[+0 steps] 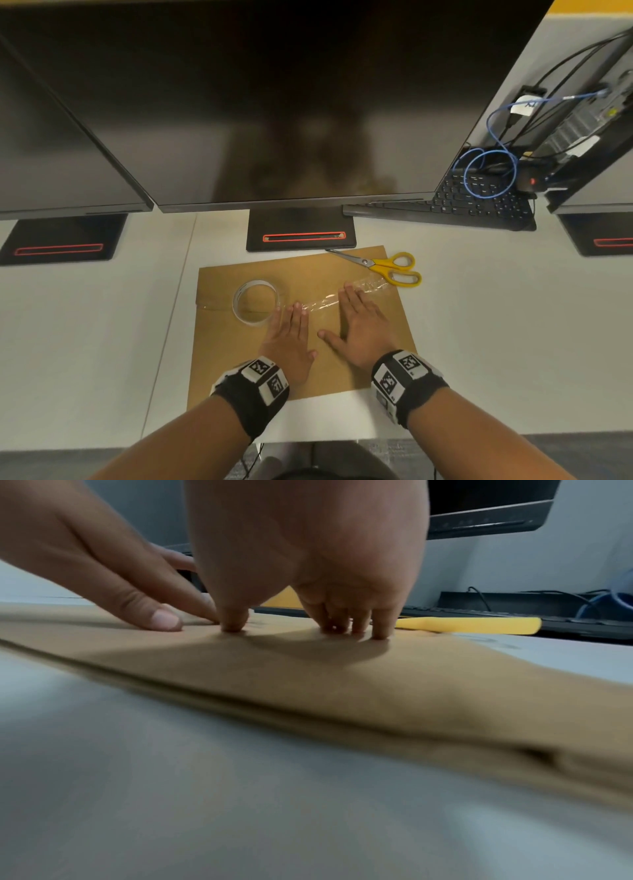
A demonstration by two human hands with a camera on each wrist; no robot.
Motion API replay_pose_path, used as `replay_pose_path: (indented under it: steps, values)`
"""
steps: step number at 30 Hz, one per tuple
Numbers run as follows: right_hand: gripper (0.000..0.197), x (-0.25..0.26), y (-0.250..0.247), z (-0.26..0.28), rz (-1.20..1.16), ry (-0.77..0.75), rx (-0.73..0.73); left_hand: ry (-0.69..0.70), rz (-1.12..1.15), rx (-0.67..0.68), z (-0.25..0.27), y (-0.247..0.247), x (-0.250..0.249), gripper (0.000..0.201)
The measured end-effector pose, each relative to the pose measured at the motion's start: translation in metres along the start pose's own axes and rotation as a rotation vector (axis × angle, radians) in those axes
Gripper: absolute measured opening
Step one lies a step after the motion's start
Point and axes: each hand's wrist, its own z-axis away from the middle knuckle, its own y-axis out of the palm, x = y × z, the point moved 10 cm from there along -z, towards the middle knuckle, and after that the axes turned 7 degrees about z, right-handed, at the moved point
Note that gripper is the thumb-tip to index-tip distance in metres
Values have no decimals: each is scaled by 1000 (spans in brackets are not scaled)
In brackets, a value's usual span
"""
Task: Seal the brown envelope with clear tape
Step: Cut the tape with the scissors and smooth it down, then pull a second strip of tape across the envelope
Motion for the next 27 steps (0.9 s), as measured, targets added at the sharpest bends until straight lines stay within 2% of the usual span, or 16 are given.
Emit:
replay_pose_path:
  steps: [4, 11, 19, 21, 24, 27]
  values:
    - [106, -23, -6, 1, -44, 116, 8, -11, -34, 28, -3, -1, -1, 72]
    - [119, -37, -9, 2, -176, 246, -20, -1, -73, 34, -4, -8, -3, 73]
    - [92, -51, -27, -5, -147, 286, -72, 18, -89, 24, -2, -16, -5, 72]
    - [91, -49, -30, -7, -129, 283, -80, 46, -41, -23, -1, -22, -5, 71]
    - [85, -44, -32, -6, -98, 259, -90, 79, 205, -212, 2, -44, 14, 60]
    - [72, -42, -36, -3, -112, 250, -136, -34, 368, -381, 7, -64, 58, 57]
